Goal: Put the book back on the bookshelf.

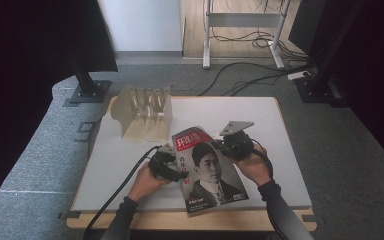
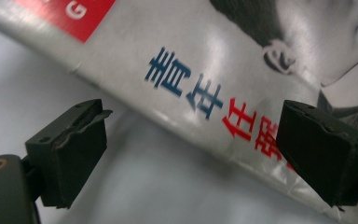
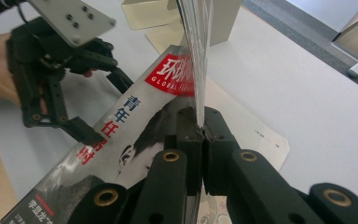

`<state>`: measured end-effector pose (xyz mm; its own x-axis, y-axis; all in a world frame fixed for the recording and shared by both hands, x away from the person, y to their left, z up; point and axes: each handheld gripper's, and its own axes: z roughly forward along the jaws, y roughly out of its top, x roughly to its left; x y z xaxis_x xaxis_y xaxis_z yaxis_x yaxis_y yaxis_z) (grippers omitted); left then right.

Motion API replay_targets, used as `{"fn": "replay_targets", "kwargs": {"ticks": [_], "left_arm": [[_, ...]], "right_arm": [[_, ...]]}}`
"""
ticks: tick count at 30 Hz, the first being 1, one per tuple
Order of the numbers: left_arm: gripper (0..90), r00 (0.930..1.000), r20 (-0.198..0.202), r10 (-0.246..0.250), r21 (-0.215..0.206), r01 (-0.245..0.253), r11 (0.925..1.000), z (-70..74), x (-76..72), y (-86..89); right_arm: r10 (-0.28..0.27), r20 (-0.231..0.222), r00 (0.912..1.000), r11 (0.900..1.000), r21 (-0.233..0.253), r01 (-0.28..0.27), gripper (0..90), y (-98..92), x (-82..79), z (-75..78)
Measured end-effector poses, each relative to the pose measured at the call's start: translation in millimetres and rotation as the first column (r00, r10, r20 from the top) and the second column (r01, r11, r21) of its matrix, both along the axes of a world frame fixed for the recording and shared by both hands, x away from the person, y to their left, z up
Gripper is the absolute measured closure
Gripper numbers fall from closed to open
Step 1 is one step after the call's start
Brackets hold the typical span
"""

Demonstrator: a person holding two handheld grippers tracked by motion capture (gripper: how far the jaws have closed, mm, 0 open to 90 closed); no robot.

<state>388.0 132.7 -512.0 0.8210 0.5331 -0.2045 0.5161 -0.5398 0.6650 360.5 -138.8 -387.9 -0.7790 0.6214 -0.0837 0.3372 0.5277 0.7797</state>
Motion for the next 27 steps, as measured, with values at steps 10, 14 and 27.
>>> {"fn": "replay_targets", "kwargs": {"ticks": [10,14,27], "left_arm": [[17.1,0.9999,-0.011,0.004,-0.067,-0.004,0.9977,9.3,8.0,-2.3],[24.6,0.9982,0.053,0.028,-0.044,-0.026,0.9987,23.5,6.5,-3.0],[56.2,0.9918,0.116,0.052,-0.016,-0.050,0.9986,49.9,5.8,-4.2]], "right_arm": [[0.017,0.005,0.9998,0.999,0.027,-0.018,86.0,-4.5,-2.6,3.7],[0.013,0.018,0.9998,0.999,0.043,-0.014,86.0,-6.3,-2.3,6.9],[0.017,0.028,0.9995,0.999,0.040,-0.018,85.9,-4.7,0.9,12.1]]}}
